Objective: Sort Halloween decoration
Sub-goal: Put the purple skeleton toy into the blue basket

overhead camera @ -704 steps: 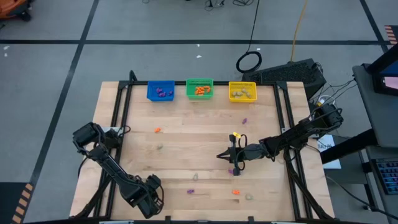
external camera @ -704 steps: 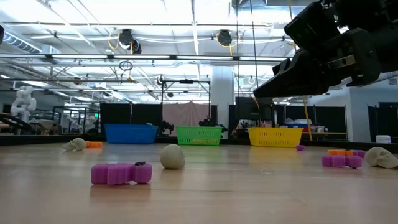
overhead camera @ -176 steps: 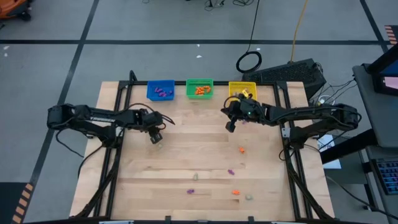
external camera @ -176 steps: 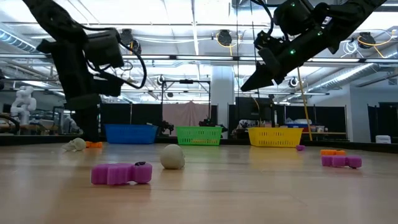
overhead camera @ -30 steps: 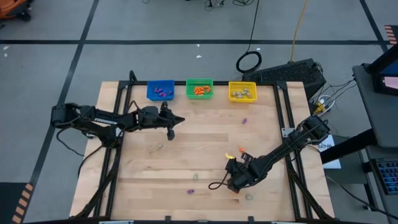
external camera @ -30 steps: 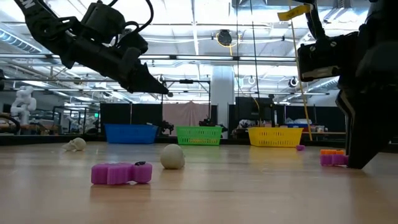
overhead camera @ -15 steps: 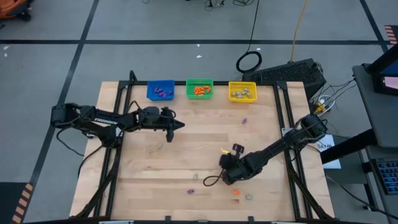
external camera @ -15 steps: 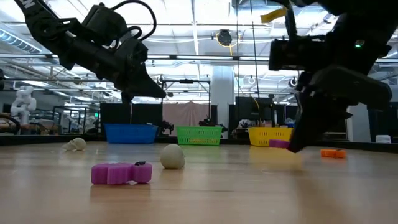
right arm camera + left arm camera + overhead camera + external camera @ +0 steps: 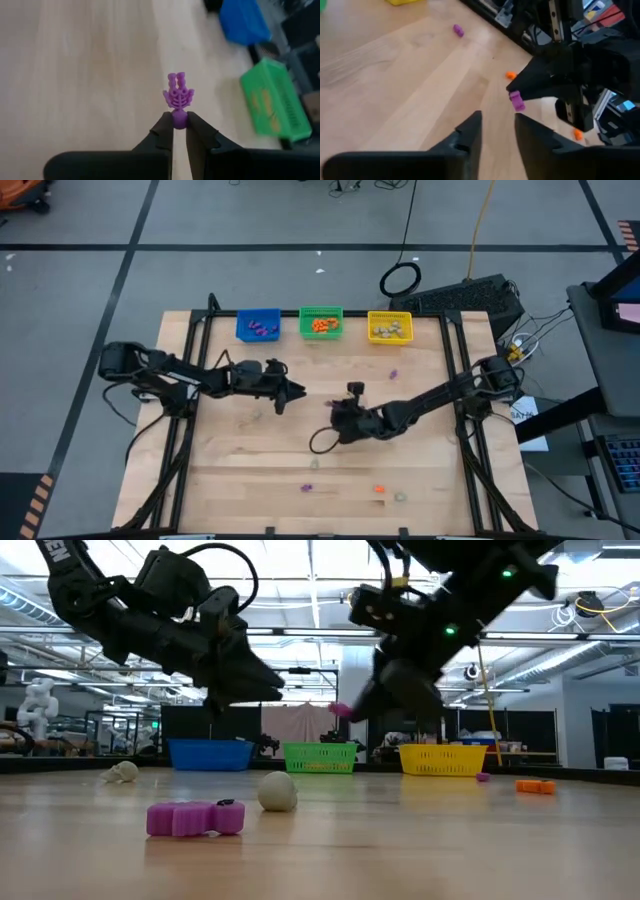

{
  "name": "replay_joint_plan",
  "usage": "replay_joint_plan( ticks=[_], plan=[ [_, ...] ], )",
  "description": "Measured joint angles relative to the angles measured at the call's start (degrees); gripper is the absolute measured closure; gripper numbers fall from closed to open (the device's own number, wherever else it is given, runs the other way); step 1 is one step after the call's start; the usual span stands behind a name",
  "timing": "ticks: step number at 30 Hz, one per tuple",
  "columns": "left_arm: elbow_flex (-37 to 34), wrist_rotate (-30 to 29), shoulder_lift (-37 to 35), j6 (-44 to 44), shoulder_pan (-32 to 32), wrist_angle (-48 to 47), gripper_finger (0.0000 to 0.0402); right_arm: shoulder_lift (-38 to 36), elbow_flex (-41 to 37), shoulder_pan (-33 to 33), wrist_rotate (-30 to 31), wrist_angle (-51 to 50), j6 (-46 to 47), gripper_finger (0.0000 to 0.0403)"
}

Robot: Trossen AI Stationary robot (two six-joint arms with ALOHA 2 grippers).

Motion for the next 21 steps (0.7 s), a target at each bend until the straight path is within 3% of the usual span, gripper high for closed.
replay_joint_plan(
  ticks=[8, 21],
  plan=[
    [4.5, -0.7, 6.7, -0.1, -2.3, 1.8, 0.0204, 0.0, 0.0, -2.6, -0.3, 8.7, -10.5, 0.0394],
    [8.7, -3.0, 9.5, 0.0, -3.4, 1.9, 0.0206, 0.0, 0.0, -2.8, -0.4, 11.7, -12.4, 0.0394]
  ],
)
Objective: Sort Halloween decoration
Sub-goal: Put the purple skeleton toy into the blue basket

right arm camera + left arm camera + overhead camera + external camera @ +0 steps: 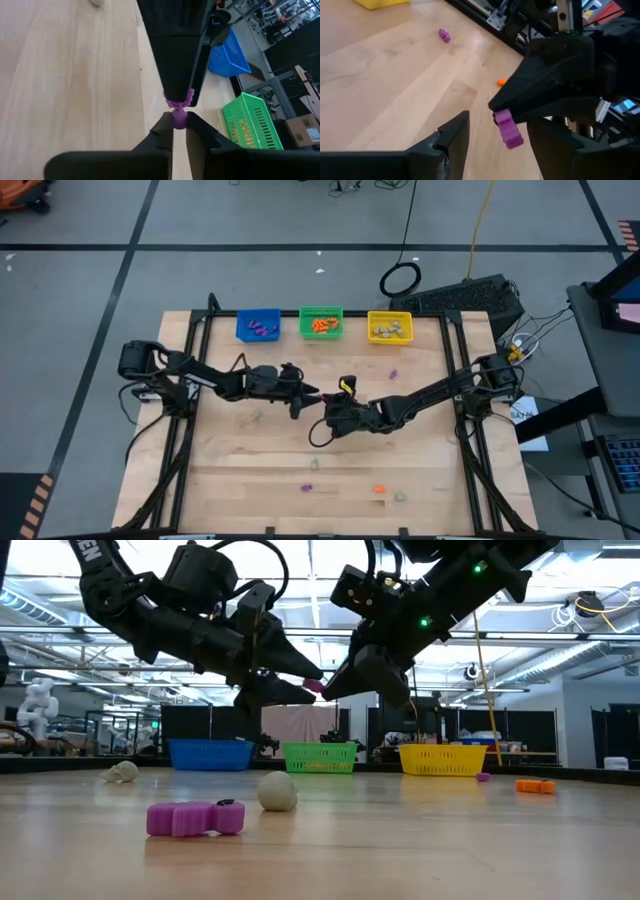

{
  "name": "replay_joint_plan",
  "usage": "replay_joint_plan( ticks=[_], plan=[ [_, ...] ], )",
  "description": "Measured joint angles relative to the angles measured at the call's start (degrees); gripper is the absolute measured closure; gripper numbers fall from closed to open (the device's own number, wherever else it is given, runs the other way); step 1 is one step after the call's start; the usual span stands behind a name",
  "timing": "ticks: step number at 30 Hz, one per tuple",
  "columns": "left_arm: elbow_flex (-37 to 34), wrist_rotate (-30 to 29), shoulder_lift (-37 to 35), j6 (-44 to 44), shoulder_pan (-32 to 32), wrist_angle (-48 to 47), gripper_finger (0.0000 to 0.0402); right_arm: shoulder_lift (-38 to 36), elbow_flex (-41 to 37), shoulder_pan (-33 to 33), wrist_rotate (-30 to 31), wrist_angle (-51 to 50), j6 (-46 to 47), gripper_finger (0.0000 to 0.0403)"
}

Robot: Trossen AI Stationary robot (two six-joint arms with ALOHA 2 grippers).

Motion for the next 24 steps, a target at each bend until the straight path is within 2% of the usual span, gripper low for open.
replay_joint_plan(
  ticks=[5, 15, 19, 24],
  plan=[
    [0.0, 1.6, 0.0, 0.0, 0.0, -0.5, 0.0253, 0.0, 0.0, 0.0, 0.1, 0.9, 0.0, 0.0394],
    [0.0, 3.1, 0.0, 4.5, 0.5, -0.3, 0.0387, 0.0, 0.0, 0.0, 0.3, 2.2, -0.7, 0.0383],
    [0.0, 4.2, 0.0, 5.5, 1.6, -0.3, 0.0386, 0.0, 0.0, 0.0, 0.3, 2.2, 0.5, 0.0351],
    [0.0, 4.6, -1.9, 9.8, 3.5, -3.3, 0.0389, 0.0, 0.0, 0.3, 1.3, 2.1, 3.4, 0.0290]
  ],
)
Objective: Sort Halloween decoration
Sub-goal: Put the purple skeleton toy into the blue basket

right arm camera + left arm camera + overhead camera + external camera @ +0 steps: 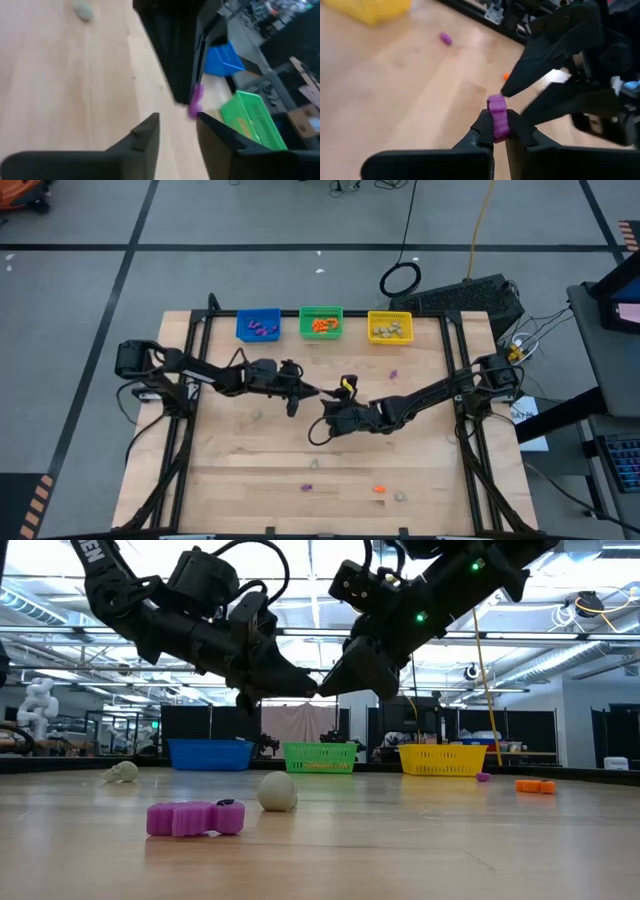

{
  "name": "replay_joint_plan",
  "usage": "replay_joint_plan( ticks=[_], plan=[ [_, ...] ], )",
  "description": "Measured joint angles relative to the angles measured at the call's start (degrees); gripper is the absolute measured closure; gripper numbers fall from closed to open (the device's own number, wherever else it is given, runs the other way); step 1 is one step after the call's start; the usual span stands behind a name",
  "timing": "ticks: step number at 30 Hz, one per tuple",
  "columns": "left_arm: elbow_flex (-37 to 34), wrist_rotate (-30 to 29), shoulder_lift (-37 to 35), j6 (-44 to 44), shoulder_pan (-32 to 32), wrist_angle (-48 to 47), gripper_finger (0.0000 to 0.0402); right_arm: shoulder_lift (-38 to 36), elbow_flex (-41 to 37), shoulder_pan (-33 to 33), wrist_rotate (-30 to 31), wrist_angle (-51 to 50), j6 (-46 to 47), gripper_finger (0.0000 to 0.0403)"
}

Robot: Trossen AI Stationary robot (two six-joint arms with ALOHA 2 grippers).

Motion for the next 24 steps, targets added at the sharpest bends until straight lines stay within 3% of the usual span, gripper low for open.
replay_joint_plan(
  ticks=[5, 9, 15, 19, 21, 24],
  plan=[
    [0.0, 0.0, -6.2, 8.6, 2.9, -9.1, 0.0391, -0.8, 0.1, 1.5, 7.4, -5.5, 3.2, 0.0249],
    [0.0, -1.6, -13.2, 12.7, 7.2, -21.7, 0.0391, -1.4, 0.1, 2.3, 7.7, -10.7, 8.3, 0.0251],
    [4.3, -10.8, -22.5, 19.6, 15.6, -47.7, 0.0391, -1.5, 0.0, 2.6, 7.5, -16.7, 14.7, 0.0310],
    [9.1, -16.2, -23.1, 24.6, 24.2, -59.0, 0.0392, -1.5, 0.0, 2.5, 7.5, -17.0, 15.3, 0.0365],
    [11.1, -15.7, -21.8, 26.6, 29.0, -60.8, 0.0392, -1.5, 0.0, 2.5, 7.4, -16.5, 15.2, 0.0390],
    [13.6, -11.3, -18.5, 28.5, 35.4, -62.2, 0.0392, -1.5, 0.0, 2.5, 7.5, -16.5, 15.2, 0.0396]
  ],
)
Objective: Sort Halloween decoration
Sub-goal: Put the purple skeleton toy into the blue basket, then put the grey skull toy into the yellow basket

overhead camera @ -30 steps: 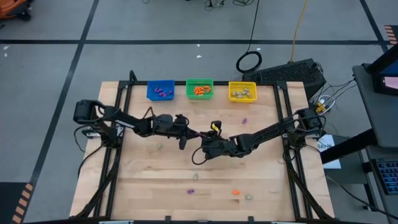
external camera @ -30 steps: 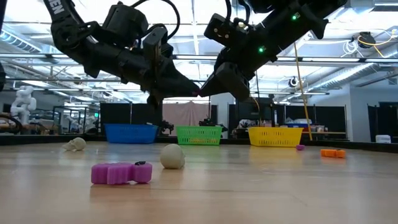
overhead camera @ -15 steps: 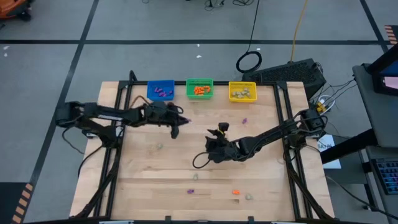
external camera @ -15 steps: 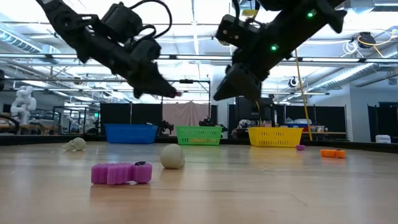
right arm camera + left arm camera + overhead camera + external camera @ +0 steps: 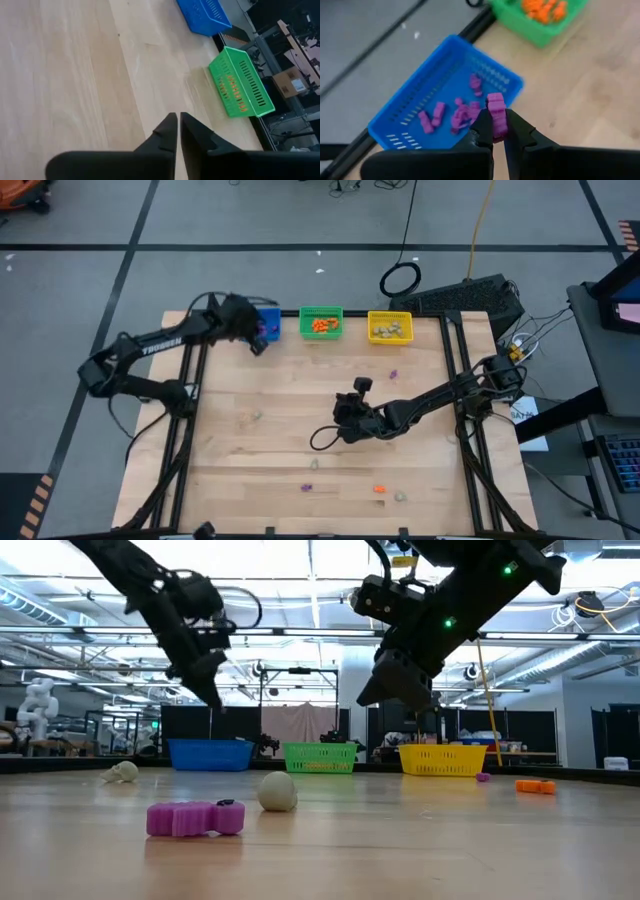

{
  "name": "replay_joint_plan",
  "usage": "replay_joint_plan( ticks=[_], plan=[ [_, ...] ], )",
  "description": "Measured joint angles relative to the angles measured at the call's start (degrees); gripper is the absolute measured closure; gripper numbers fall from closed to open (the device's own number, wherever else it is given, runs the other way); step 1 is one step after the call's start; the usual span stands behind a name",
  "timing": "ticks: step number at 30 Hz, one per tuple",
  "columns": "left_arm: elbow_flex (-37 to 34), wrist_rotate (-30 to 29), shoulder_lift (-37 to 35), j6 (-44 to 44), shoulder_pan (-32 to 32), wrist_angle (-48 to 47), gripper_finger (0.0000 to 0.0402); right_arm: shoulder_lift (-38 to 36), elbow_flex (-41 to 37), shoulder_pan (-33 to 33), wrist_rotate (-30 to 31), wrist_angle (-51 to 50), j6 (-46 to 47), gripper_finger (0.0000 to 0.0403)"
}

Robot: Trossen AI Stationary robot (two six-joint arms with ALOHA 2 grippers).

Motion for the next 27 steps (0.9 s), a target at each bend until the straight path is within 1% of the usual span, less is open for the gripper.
replay_joint_plan(
  ticks=[3, 6, 11, 16, 19, 24, 27],
  plan=[
    [2.0, 3.5, 4.2, -0.3, 4.3, -0.3, 0.0392, 0.0, 0.0, 0.0, 0.0, 0.0, 0.3, 0.0391],
    [2.9, 4.4, 8.4, -0.2, 6.4, -0.1, 0.0392, 0.0, 0.0, 0.0, 0.0, 0.0, 0.3, 0.0396],
    [4.6, 4.6, 13.9, 0.7, 8.0, 1.2, 0.0390, 0.0, 0.0, 0.0, -0.2, 0.0, 0.4, 0.0401],
    [5.2, 4.6, 16.8, 0.9, 8.0, 1.2, 0.0383, 0.0, 0.0, 0.0, -3.7, 0.1, 1.4, 0.0402],
    [5.2, 4.5, 17.0, 0.9, 8.0, 1.2, 0.0356, 0.0, 0.0, 0.0, -6.1, 0.2, 1.4, 0.0402],
    [5.2, 4.1, 17.0, 1.0, 8.0, 1.5, 0.0289, 0.0, 0.0, 0.0, -6.3, 0.2, 1.4, 0.0402],
    [5.2, 3.1, 16.9, 1.2, 7.6, 1.5, 0.0267, 0.0, 0.0, 0.0, -6.3, 0.2, 1.4, 0.0400]
  ],
)
